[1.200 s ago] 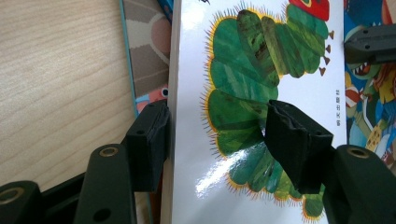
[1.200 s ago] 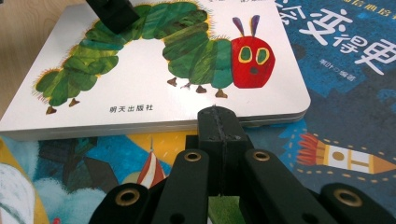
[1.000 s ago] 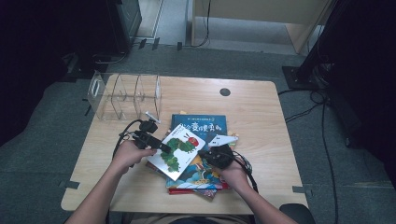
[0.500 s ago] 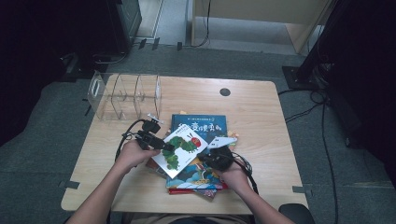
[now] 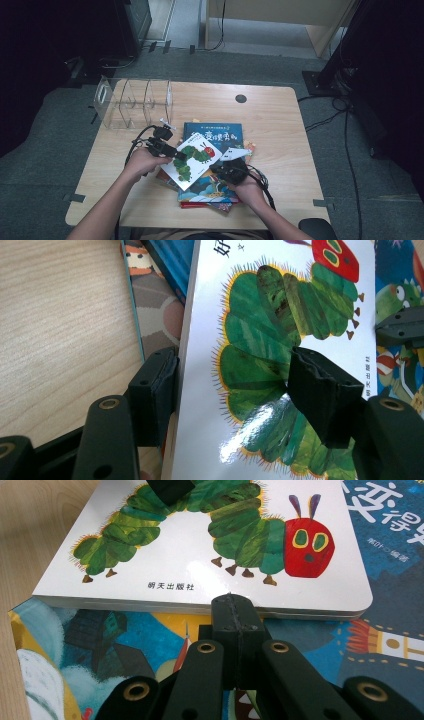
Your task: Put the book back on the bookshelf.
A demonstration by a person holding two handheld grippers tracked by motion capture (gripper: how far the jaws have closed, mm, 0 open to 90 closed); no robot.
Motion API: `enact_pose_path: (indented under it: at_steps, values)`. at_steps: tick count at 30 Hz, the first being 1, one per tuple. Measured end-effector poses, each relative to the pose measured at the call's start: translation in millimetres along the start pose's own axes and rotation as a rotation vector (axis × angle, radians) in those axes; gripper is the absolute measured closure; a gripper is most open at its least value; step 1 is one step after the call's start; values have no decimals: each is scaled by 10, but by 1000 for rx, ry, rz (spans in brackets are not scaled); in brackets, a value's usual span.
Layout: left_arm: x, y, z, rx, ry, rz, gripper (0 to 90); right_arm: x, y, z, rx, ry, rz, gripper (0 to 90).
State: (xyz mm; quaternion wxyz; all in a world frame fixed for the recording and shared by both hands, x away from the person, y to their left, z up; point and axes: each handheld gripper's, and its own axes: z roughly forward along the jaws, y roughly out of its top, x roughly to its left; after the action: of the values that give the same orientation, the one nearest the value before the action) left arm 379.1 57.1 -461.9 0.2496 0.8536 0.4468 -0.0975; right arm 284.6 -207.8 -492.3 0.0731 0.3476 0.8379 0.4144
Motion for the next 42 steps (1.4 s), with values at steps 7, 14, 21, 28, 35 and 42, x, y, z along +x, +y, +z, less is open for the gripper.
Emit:
enact_pose_path:
  at_steps: [7, 14, 21, 28, 35, 42]
  values:
    - [-98, 44, -284, -12, -2, 21, 477, -9, -11, 3, -10, 3, 4, 900]
    - [-292, 86, -552, -42, -79, 3, 476, -29, -21, 2, -21, 8, 12, 900]
    - [-718, 168, -469, 62, -171, 40, 553, 10, 11, 45, -25, 14, -11, 857]
    - [-741, 219, -324, 99, -55, -1, 627, 7, 32, 67, -25, 32, -6, 810]
    - [-595, 245, -308, 98, -92, -84, 671, -21, 82, 112, -29, 43, -25, 761]
    - [-527, 297, -319, 117, -98, -113, 754, -35, 132, 165, -31, 46, -51, 643]
